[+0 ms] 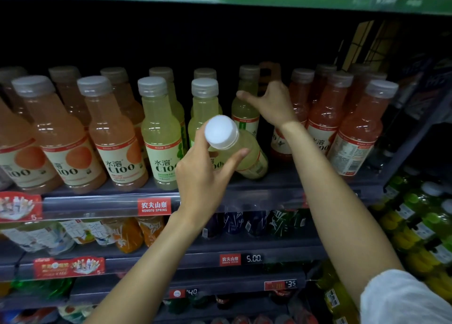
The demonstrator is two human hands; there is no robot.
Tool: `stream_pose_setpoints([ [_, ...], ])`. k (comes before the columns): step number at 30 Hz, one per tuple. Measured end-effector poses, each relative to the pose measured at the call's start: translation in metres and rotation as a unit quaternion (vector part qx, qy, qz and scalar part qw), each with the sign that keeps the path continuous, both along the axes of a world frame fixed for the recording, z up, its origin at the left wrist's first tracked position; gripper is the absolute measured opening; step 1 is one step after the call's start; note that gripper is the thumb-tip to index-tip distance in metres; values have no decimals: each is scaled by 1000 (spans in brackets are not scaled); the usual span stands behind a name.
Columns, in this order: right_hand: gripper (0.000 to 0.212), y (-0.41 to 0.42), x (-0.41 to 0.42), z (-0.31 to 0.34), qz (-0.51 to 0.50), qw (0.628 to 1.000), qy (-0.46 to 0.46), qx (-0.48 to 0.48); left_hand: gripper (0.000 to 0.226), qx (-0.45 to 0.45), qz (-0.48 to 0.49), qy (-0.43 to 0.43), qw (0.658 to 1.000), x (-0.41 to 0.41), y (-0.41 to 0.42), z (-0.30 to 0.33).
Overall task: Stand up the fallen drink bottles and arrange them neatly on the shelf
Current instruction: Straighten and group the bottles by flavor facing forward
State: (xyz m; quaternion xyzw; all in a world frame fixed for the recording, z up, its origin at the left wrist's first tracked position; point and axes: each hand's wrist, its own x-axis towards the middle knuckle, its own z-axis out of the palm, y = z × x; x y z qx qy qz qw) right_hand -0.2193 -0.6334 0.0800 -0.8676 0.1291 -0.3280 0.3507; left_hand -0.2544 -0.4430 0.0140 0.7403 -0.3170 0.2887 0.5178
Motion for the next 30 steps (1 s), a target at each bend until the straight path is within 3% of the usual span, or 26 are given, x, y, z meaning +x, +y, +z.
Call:
stream_pose_setpoints([
  [3,29,-8,1,-2,17,998,64,14,74,6,3,4,1000,3,-2,3],
  [6,31,-6,0,-2,-10,999,53,-3,72,14,1,3,1000,2,-3,5],
  [10,60,1,-5,0,-25,995,62,-81,72,29,1,-3,1000,1,-4,6],
  [14,50,3,-6,-2,-4,997,55,-54,72,38,6,-7,999,5,-5,10],
  [18,61,3,-7,-2,-20,997,58,-42,74,61,29,-44,997,9,-9,18],
  [21,60,6,-22,-2,28,998,64,1,75,89,47,-80,992,10,-16,29],
  [25,51,7,-76,-23,144,982,-32,116,69,106,41,-118,987,15,-26,41],
  [27,61,11,-99,-37,205,965,-3,162,67,110,25,-125,986,16,-33,43],
  [30,68,10,-104,-55,231,960,33,157,65,112,-29,-103,988,17,-43,45],
])
